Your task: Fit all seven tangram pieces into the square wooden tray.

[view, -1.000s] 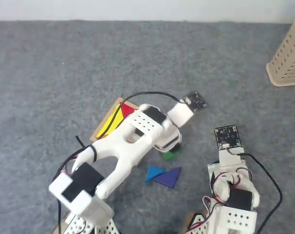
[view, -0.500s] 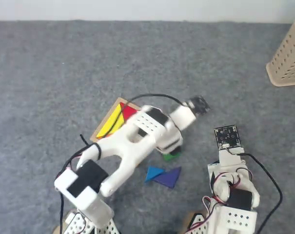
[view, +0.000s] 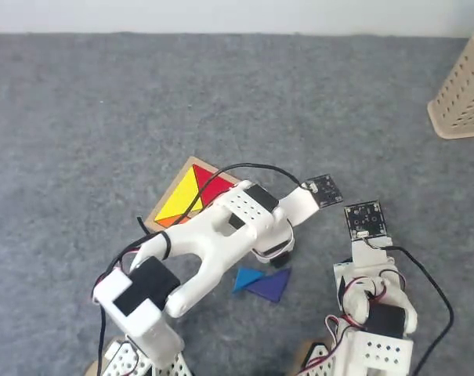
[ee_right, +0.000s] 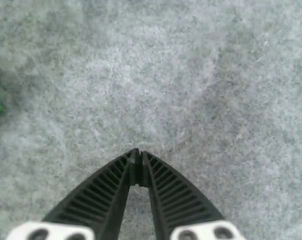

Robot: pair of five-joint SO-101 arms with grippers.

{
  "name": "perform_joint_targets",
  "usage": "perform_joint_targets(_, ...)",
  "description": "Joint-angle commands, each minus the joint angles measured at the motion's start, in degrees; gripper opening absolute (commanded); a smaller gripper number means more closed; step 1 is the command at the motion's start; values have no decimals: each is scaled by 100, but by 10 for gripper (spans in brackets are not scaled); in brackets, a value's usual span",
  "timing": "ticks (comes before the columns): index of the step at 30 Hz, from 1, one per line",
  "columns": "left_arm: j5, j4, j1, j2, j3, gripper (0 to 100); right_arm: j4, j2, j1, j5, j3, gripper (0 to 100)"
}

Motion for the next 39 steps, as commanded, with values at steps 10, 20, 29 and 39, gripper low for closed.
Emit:
perform_joint_targets(10, 501, -105, -835, -97, -207, 73, -75, -84, 66, 62, 35, 6)
perform_joint_targets(20, 527, 97, -510, -123, -215, 70, -75, -84, 66, 62, 35, 6)
perform_joint_targets(29, 484, 484, 202, -123, -207, 70, -75, -84, 66, 62, 35, 6)
perform_joint_targets(39, 484, 316, -484, -343, -321, 175, -75, -84, 66, 62, 35, 6)
